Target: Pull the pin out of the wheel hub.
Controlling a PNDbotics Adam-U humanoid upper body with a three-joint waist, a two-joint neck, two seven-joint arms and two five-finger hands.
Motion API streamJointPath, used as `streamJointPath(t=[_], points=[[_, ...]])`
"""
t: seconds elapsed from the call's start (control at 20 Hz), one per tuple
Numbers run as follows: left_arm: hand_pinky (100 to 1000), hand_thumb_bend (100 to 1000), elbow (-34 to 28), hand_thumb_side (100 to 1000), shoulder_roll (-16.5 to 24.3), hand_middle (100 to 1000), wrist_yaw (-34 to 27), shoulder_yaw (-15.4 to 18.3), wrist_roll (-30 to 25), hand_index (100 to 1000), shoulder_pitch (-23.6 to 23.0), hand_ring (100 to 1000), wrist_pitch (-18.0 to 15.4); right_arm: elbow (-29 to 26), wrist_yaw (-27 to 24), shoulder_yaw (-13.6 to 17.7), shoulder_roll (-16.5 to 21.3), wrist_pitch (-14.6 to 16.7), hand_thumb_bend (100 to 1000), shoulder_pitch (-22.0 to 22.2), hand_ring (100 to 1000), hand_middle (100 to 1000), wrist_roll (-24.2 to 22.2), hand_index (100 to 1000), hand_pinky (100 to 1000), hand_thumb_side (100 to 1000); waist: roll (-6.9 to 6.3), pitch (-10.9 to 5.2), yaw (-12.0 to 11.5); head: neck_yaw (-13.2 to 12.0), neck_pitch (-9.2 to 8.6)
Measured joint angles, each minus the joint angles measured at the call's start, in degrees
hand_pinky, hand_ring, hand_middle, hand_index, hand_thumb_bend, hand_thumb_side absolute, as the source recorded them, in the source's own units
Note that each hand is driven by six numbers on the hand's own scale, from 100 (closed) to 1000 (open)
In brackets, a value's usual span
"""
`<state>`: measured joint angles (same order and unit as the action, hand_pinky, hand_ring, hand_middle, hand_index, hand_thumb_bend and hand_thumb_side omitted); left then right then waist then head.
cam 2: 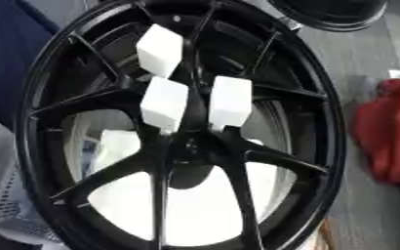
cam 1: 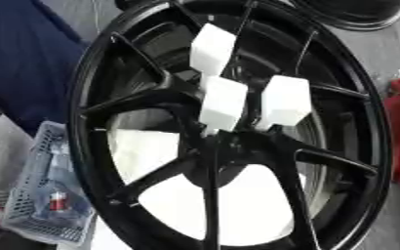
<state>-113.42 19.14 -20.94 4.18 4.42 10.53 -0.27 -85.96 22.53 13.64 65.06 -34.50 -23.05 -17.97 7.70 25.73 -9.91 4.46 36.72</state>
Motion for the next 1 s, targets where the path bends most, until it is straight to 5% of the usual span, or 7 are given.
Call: streamJointPath(t=[0.15,0.2,0.3,0.9,1.0], points=[[999,201,0.00,979,-0.03,687,-0.19,0.02,0.04,798,0.00,543,-0.04,3.07,1.92,0.58,-1.41,-0.92,280,2.56,863,832,0.98,849,851,100,-0.36,-0.31,-0.02,-0.13,0.00],[999,201,0.00,978,-0.04,688,-0.24,0.08,0.07,798,0.00,543,-0.07,3.88,2.62,0.69,-1.79,-0.99,158,3.03,942,905,0.84,898,898,100,-0.49,-0.38,-0.03,-0.19,0.00],[999,201,0.00,978,-0.16,688,-0.28,0.17,0.12,798,0.00,543,-0.12,4.90,3.44,0.91,-2.54,-0.73,100,3.53,970,929,-0.07,917,910,100,-0.67,-0.42,-0.06,-0.30,0.00],[999,202,0.00,973,-0.49,688,-0.72,0.31,0.23,798,-0.10,545,-0.25,-0.05,1.64,2.27,-4.35,2.86,100,3.40,860,854,2.83,908,839,100,-1.56,-1.66,0.41,-0.35,0.39],[998,202,0.00,972,-0.49,688,-0.77,0.31,0.23,798,-0.11,545,-0.25,-2.73,1.04,2.23,-4.39,2.99,100,2.88,805,817,4.84,904,818,208,-1.59,-1.72,0.46,-0.34,0.42]])
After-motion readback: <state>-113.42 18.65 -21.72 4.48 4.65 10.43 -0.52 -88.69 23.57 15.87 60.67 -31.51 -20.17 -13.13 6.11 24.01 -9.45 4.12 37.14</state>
